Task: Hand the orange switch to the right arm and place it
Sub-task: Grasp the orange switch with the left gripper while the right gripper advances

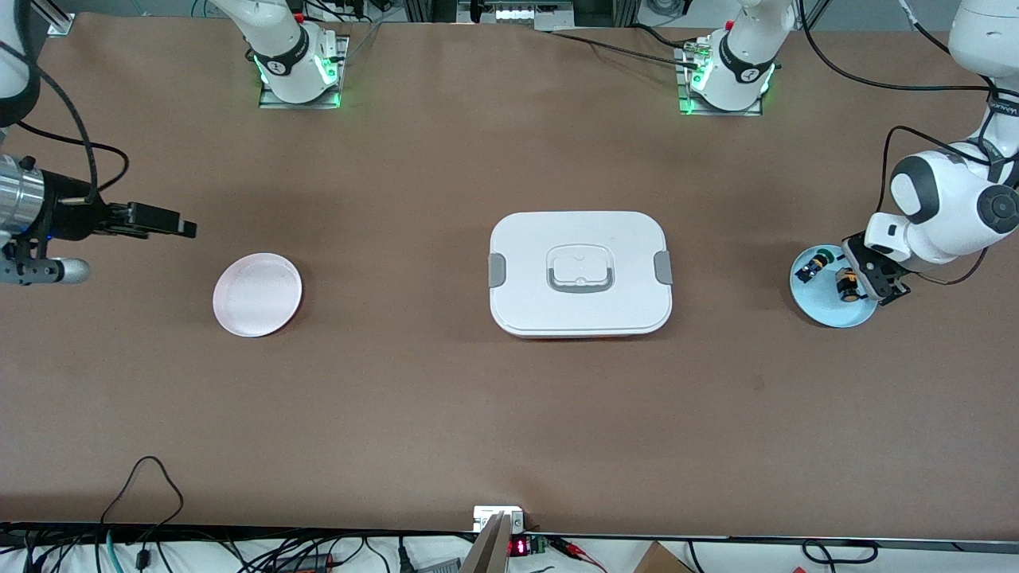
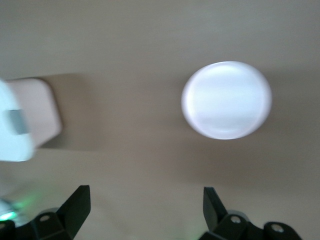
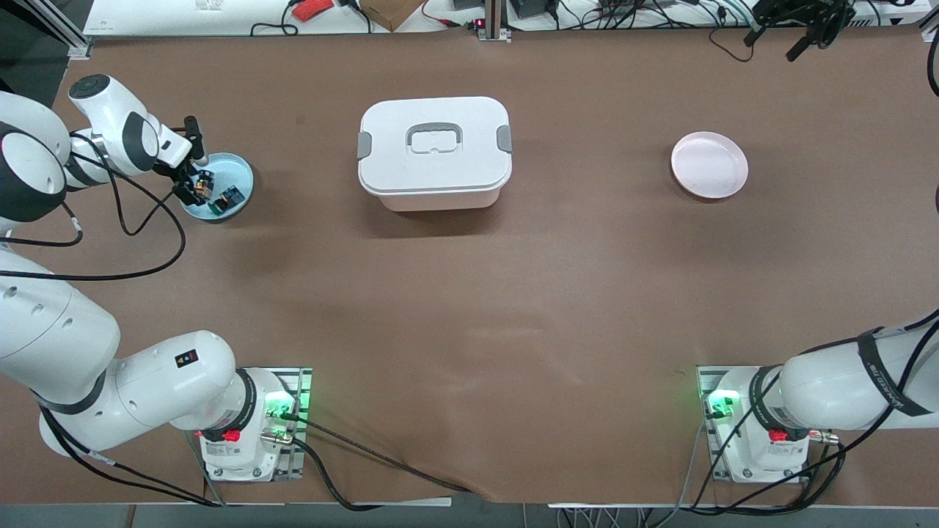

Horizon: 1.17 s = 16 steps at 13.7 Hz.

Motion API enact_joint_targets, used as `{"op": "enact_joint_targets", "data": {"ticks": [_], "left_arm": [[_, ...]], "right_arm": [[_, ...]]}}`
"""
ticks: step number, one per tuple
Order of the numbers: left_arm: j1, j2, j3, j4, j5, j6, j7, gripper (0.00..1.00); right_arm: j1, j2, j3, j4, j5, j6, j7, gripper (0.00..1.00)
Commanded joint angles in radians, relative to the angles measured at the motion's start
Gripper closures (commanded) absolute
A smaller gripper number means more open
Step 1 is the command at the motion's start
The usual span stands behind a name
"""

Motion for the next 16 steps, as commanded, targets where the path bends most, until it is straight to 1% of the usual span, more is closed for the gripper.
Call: {"op": "enact_joint_targets", "data": {"ticks": [1, 2, 4, 7, 9, 11, 12, 13, 16], "left_arm": [[0.011, 0.001, -0.012, 0.017, 0.011, -0.001, 0.064, 0.01], [0.010, 0.001, -0.012, 0.027, 0.011, -0.002, 0.077, 0.01], [0.008, 0.006, -0.018, 0.049, 0.011, -0.005, 0.190, 0.01], [0.016, 0.007, -0.024, 0.046, 0.010, -0.008, 0.311, 0.01], [0.042, 0.011, -0.038, 0.038, 0.008, -0.007, 0.371, 0.01], [0.080, 0.017, -0.076, 0.038, 0.008, -0.007, 0.425, 0.01], [0.095, 0.017, -0.095, 0.038, 0.007, -0.007, 0.439, 0.01], [0.097, 0.017, -0.104, 0.038, 0.007, -0.007, 0.442, 0.01], [0.097, 0.020, -0.110, 0.038, 0.008, -0.005, 0.442, 0.01]], "right_arm": [[-0.015, -0.007, 0.004, -0.058, 0.142, 0.029, -0.012, 0.00], [-0.015, -0.006, 0.004, -0.078, 0.214, 0.032, -0.041, 0.00], [-0.014, -0.004, 0.004, -0.127, 0.374, 0.046, -0.128, 0.00], [-0.003, -0.002, 0.005, -0.147, 0.510, 0.064, -0.133, 0.00], [0.009, 0.010, 0.008, -0.175, 0.679, 0.064, -0.181, 0.00], [0.029, 0.025, 0.008, -0.222, 0.880, 0.066, -0.192, 0.00], [0.034, 0.034, 0.008, -0.244, 0.963, 0.071, -0.192, 0.00], [0.045, 0.040, 0.008, -0.255, 1.006, 0.077, -0.193, 0.00], [0.058, 0.045, 0.008, -0.258, 1.013, 0.087, -0.193, 0.00]]}}
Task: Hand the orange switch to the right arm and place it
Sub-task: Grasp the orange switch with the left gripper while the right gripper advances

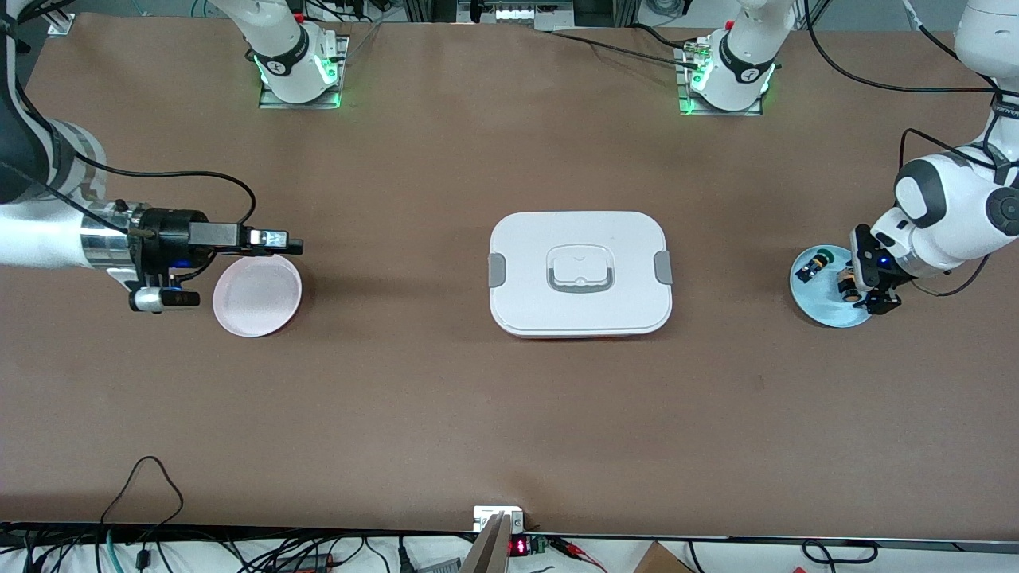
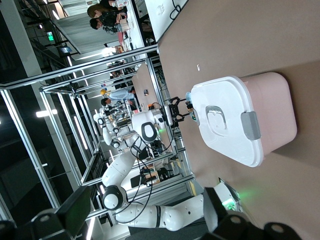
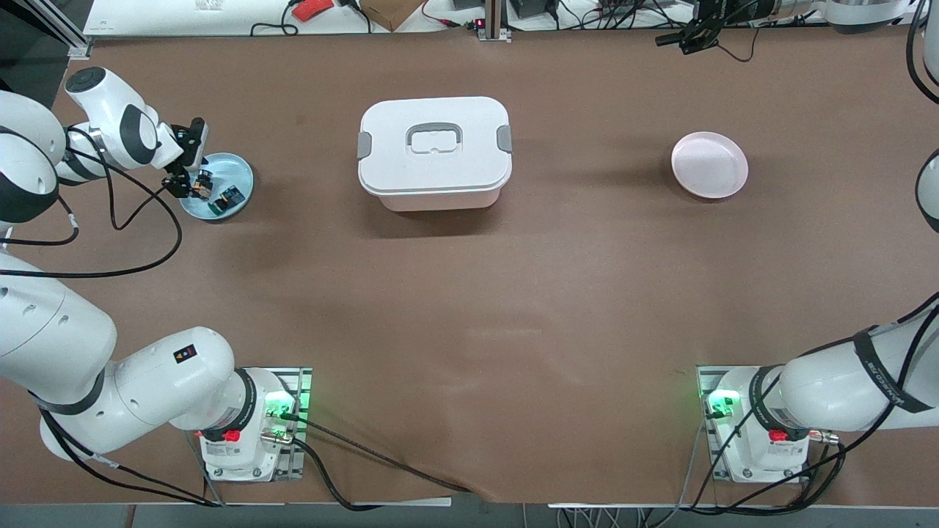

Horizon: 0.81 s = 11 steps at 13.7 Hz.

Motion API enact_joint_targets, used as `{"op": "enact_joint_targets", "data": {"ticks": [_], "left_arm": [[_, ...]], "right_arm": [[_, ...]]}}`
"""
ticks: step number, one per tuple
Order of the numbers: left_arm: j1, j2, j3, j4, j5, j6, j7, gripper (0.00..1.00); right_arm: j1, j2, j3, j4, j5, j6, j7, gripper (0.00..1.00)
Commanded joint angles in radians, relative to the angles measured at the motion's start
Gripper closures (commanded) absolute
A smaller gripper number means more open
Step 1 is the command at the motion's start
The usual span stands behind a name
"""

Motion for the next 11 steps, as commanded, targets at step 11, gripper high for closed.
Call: {"op": "enact_joint_targets", "data": {"ticks": [11], "left_arm": [[0.035, 0.039, -0.026, 0.043, 0.008, -0.013, 0.027, 0.01]], "right_arm": [[0.027, -0.027, -0.001, -0.031, 0.033, 0.014, -0.008, 0.00]]}}
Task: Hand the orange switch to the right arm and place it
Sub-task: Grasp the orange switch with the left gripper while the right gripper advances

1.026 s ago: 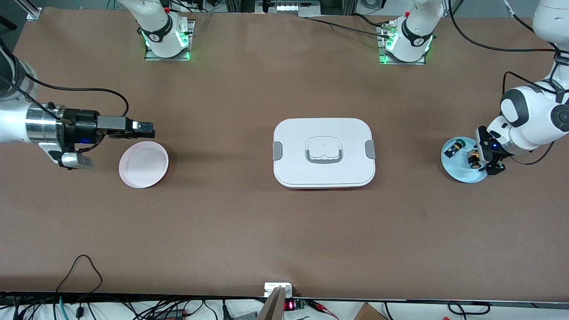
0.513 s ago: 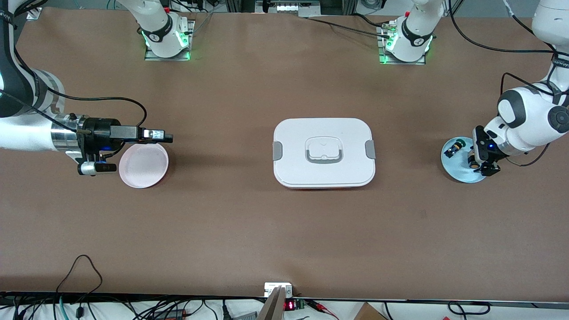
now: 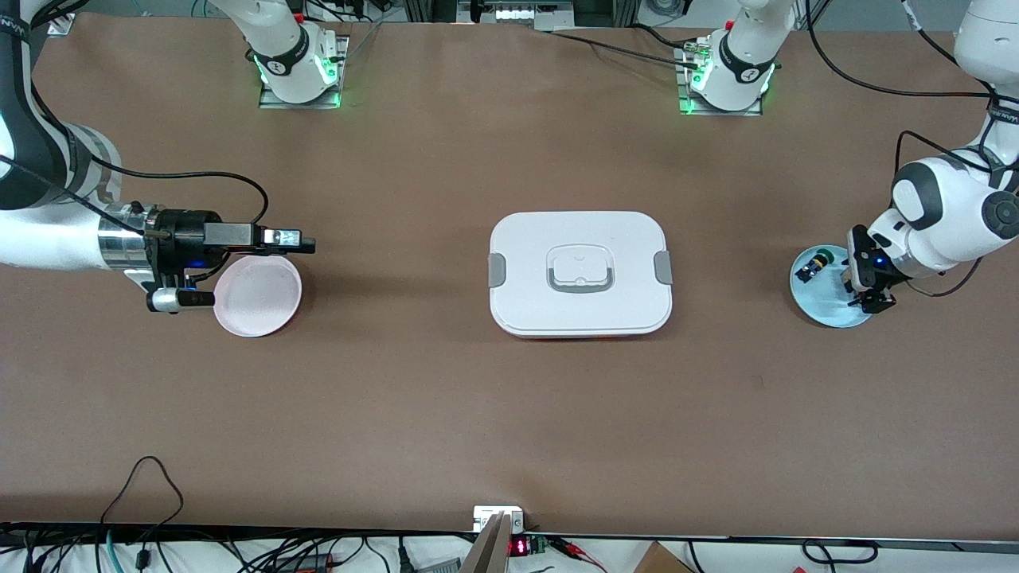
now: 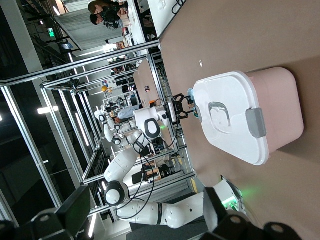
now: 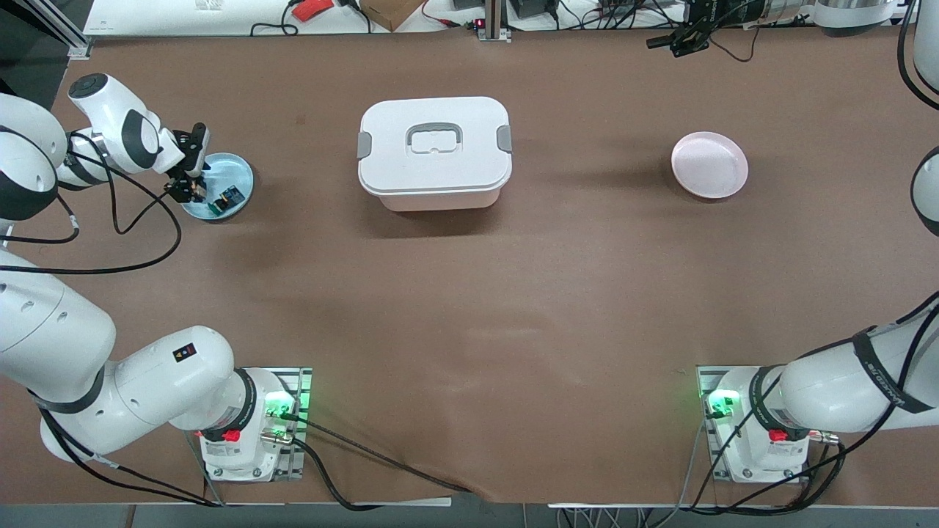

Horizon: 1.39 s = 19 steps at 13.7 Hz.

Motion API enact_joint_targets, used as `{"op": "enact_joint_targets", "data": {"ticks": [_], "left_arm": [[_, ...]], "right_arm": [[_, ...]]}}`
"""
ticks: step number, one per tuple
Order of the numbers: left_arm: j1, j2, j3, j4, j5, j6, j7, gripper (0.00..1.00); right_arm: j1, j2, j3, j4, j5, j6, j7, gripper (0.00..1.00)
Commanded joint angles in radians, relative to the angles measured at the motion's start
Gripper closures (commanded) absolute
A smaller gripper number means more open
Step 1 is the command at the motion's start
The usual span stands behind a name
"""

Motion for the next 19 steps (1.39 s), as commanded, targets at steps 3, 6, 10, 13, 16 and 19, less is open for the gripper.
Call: {"op": "enact_joint_targets", "data": {"ticks": [3, 6, 10, 13, 16, 19], "left_arm": [[0.015, 0.013, -0.027, 0.061, 0.008, -0.053, 0.023, 0.01], [0.026, 0.013, -0.027, 0.063, 0.005, -0.052, 0.033, 0.01], [0.040, 0.028, -0.027, 0.063, -0.003, -0.041, 0.033, 0.00], [0.043, 0.053, -0.027, 0.081, -0.003, -0.041, 0.033, 0.00], [0.044, 0.056, -0.027, 0.083, -0.006, -0.038, 0.033, 0.00], [0.047, 0.059, -0.029, 0.084, -0.003, -0.038, 0.033, 0.01]], "right_arm": [[0.007, -0.025, -0.001, -0.028, 0.022, 0.015, -0.007, 0.00], [0.007, -0.023, -0.001, -0.028, 0.023, 0.015, -0.011, 0.00], [0.007, -0.023, -0.001, -0.028, 0.022, 0.013, -0.011, 0.00], [0.007, -0.025, -0.001, -0.029, 0.022, 0.010, -0.007, 0.00], [0.007, -0.023, -0.001, -0.029, 0.023, 0.012, -0.009, 0.00], [0.007, -0.025, -0.001, -0.029, 0.023, 0.010, -0.012, 0.00]]}}
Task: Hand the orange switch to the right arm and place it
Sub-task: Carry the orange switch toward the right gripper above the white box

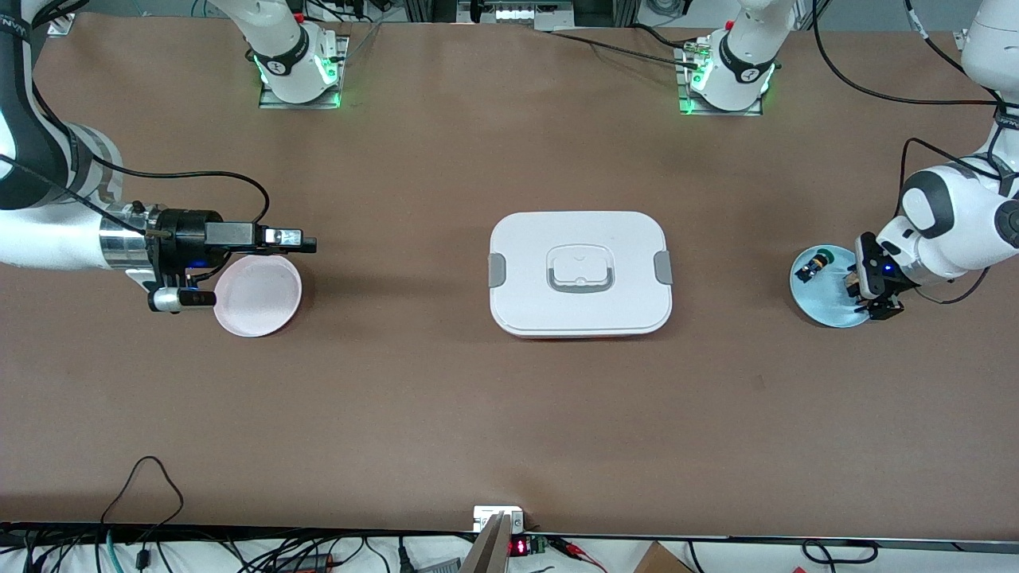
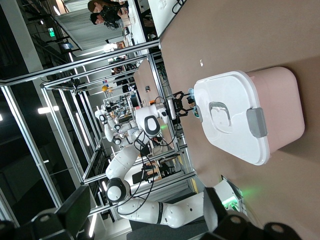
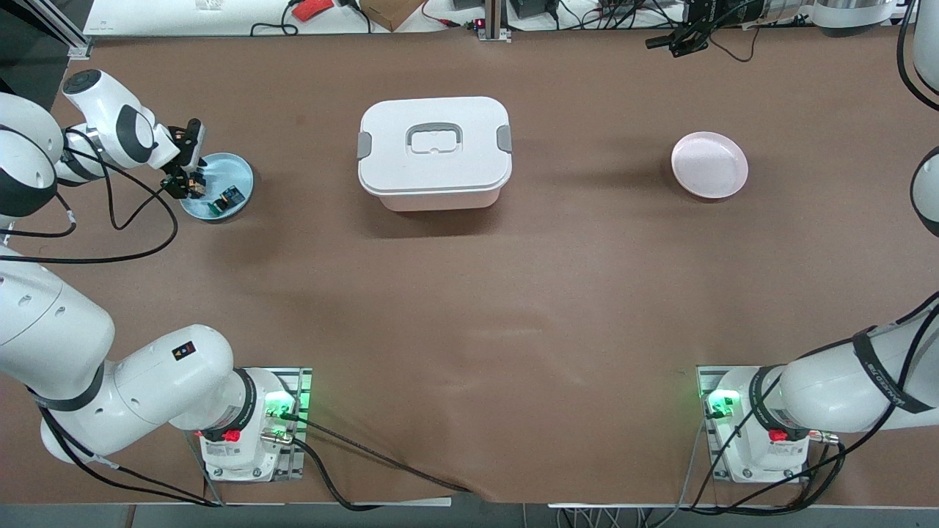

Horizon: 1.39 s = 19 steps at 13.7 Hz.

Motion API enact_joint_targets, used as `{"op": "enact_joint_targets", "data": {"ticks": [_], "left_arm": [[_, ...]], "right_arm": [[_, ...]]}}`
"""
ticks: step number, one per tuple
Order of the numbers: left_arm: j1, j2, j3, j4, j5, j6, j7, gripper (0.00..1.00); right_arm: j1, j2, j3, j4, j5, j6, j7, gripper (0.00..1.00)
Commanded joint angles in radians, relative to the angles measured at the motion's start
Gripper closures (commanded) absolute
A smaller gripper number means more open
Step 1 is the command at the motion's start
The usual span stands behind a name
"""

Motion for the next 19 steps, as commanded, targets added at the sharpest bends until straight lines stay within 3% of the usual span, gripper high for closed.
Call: {"op": "enact_joint_targets", "data": {"ticks": [1, 4, 5, 6, 7, 11, 12, 15, 19], "left_arm": [[0.019, 0.017, -0.014, 0.023, -0.003, -0.007, 0.028, 0.04], [0.019, 0.025, -0.014, 0.038, -0.003, -0.007, 0.054, 0.14], [0.019, 0.028, -0.014, 0.044, -0.003, -0.009, 0.063, 0.26], [0.019, 0.030, -0.014, 0.044, -0.006, -0.009, 0.066, 0.30], [0.019, 0.031, -0.016, 0.046, -0.006, -0.010, 0.068, 0.46], [0.019, 0.031, -0.016, 0.058, -0.006, -0.016, 0.068, 0.94], [0.020, 0.031, -0.019, 0.061, -0.013, -0.021, 0.065, 1.00], [0.013, 0.031, -0.022, 0.131, -0.142, -0.167, 0.063, 1.00], [-0.013, 0.031, -0.068, 0.305, -0.294, -0.474, 0.025, 1.00]], "right_arm": [[0.008, -0.025, 0.000, -0.027, 0.022, 0.008, -0.012, 0.00], [0.021, -0.023, 0.000, -0.027, 0.049, 0.010, -0.001, 0.00], [0.021, -0.019, 0.000, -0.027, 0.052, 0.011, -0.004, 0.00], [0.022, -0.016, 0.000, -0.027, 0.052, 0.013, -0.018, 0.00], [0.027, -0.016, 0.000, -0.029, 0.054, 0.014, -0.033, 0.00], [0.054, 0.010, 0.002, -0.027, 0.075, 0.013, -0.190, 0.00], [0.065, 0.024, 0.002, -0.027, 0.109, 0.005, -0.201, 0.00], [0.137, 0.050, 0.002, -0.027, 0.231, 0.010, -0.201, 0.00], [0.226, 0.070, 0.002, -0.016, 0.311, 0.059, -0.202, 0.00]]}}
